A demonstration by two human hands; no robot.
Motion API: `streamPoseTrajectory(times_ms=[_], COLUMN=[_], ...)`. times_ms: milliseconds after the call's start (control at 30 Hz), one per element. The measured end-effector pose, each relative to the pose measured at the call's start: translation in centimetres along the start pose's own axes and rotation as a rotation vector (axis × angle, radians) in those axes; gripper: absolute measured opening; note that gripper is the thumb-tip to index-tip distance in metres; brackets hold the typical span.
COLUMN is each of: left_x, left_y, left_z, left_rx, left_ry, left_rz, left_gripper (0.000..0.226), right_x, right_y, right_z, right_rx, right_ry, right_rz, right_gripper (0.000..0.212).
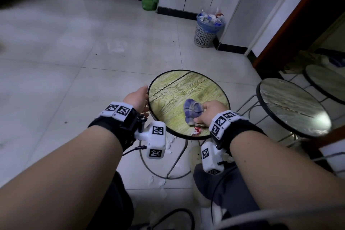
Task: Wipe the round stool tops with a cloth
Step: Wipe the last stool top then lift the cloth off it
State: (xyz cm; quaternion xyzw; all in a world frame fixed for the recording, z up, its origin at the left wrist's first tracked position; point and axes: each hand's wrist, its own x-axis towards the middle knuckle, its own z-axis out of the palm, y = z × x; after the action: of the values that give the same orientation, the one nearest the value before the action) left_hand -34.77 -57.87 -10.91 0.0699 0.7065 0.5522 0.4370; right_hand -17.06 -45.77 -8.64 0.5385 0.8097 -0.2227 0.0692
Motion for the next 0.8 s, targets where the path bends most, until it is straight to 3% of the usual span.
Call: streamPoseTrajectory(times_ms=[200, 800], left_x=[-1.3, -3.1], left_y=[-0.4, -1.2], left_z=[0.7, 4.0], left_rx=[0.032, 0.040], left_ry=[0.010, 0.028], left_rz=[0.006, 0.054], left_gripper=[0.048, 0.034], right_x=[-1.1, -3.6], right_y=[0.9, 2.5], right_z=[0.2, -0.2], right_rx=[-0.018, -0.058], right_ry=[-0.010, -0.073], right_rz=[0.010, -0.005], right_gripper=[0.029, 0.025])
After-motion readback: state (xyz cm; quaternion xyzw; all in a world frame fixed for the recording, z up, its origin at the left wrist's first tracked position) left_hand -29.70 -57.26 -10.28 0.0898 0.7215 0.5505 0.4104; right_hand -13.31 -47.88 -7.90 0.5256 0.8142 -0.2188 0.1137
